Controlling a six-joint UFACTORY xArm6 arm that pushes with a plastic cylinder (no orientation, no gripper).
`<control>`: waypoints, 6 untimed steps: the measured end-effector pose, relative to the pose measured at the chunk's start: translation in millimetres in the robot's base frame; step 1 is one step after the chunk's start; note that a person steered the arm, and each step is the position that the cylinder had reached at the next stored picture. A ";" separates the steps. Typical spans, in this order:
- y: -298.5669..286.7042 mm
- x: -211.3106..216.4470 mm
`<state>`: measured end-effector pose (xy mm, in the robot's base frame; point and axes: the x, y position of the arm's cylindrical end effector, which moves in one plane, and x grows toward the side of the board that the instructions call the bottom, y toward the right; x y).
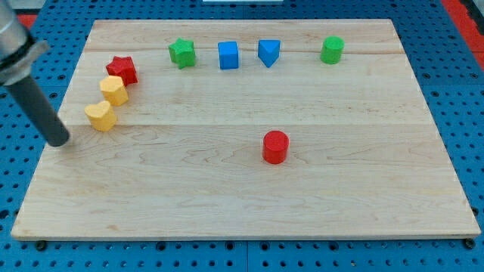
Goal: Move the arm to the top right of the red circle
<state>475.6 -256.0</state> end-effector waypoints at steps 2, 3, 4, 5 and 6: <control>41.2 -22.0; 56.8 -22.8; 113.9 -8.6; 207.2 -25.8; 286.1 -29.3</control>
